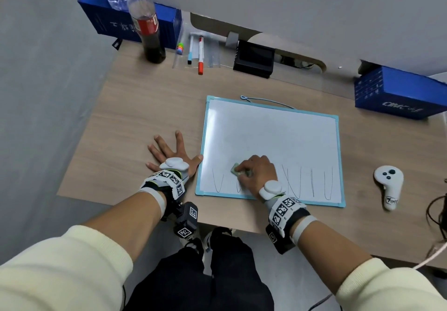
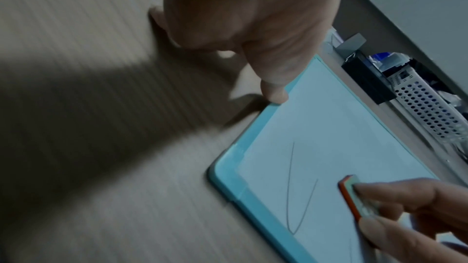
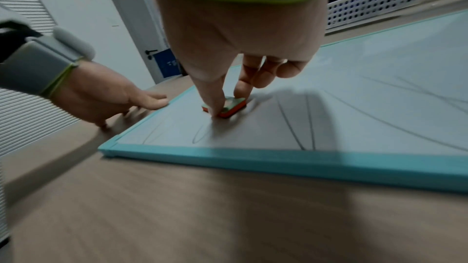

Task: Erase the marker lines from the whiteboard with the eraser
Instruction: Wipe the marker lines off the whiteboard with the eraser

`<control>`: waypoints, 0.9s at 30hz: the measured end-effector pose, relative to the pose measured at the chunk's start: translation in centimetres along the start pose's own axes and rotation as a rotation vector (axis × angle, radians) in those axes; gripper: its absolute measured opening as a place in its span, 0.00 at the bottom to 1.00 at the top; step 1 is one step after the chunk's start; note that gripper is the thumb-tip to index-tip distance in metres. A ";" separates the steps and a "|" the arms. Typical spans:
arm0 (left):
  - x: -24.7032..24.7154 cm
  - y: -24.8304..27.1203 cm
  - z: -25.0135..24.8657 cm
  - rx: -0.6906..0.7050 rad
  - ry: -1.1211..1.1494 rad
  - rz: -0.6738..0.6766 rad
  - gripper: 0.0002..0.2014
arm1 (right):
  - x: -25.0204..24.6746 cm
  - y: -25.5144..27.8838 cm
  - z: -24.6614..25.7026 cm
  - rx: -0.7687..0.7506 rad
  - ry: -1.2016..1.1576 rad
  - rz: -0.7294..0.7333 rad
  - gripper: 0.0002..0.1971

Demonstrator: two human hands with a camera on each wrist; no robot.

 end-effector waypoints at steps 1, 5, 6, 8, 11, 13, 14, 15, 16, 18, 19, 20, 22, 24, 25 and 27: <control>0.1 0.0 0.1 0.000 0.001 0.008 0.51 | -0.3 -0.2 -0.3 0.021 -0.008 -0.016 0.09; 0.0 0.1 -0.1 0.006 0.003 0.001 0.51 | 1.4 -0.7 2.8 -0.071 -0.024 0.019 0.09; 0.1 0.1 -0.2 0.005 0.006 0.002 0.51 | 2.2 -0.8 3.8 -0.099 -0.027 0.036 0.09; 0.0 0.1 -0.1 0.005 0.008 0.000 0.51 | 3.4 -1.0 5.3 -0.144 -0.015 0.063 0.09; -0.1 0.2 -0.1 0.004 0.012 -0.007 0.50 | 4.3 0.0 5.4 -0.215 0.071 0.132 0.09; -0.1 0.2 0.0 0.000 0.013 -0.017 0.50 | 3.9 1.0 4.2 -0.236 0.093 0.147 0.08; 0.0 0.2 0.0 -0.002 0.015 -0.017 0.51 | 3.4 1.3 3.5 -0.233 0.092 0.143 0.08; 0.0 0.2 0.0 -0.003 0.016 -0.015 0.51 | 2.9 1.5 3.0 -0.229 0.086 0.138 0.08; 0.0 0.2 0.0 -0.003 0.017 -0.015 0.51 | 2.7 1.4 3.0 -0.235 0.081 0.133 0.08; -0.1 0.3 0.0 -0.001 0.018 -0.024 0.51 | 3.0 1.1 3.9 -0.266 0.088 0.142 0.09; -0.1 0.4 0.0 -0.002 0.016 -0.027 0.51 | 3.6 0.9 4.5 -0.279 0.087 0.148 0.09; -0.2 0.4 -0.1 -0.004 0.016 -0.027 0.51 | 4.2 0.8 5.1 -0.291 0.085 0.159 0.10; -0.2 0.4 0.0 -0.006 0.010 -0.020 0.51 | 4.8 0.8 5.5 -0.304 0.081 0.173 0.10; -0.1 0.4 0.1 -0.004 0.003 -0.009 0.50 | 4.4 1.0 4.6 -0.295 0.068 0.169 0.09; -0.1 0.3 0.1 -0.001 0.001 -0.008 0.50 | 3.9 1.1 4.0 -0.288 0.062 0.159 0.09; 0.1 0.2 0.0 0.008 0.003 -0.007 0.50 | 3.0 1.3 3.3 -0.277 0.059 0.137 0.08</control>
Point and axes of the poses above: each hand's wrist, its own y-axis away from the middle knuckle, its own x-axis out of the palm, z = x × y, the point moved 10 cm from there along -y, towards the middle knuckle, and after that the axes turned 10 degrees about -y, right-handed, at the moved point
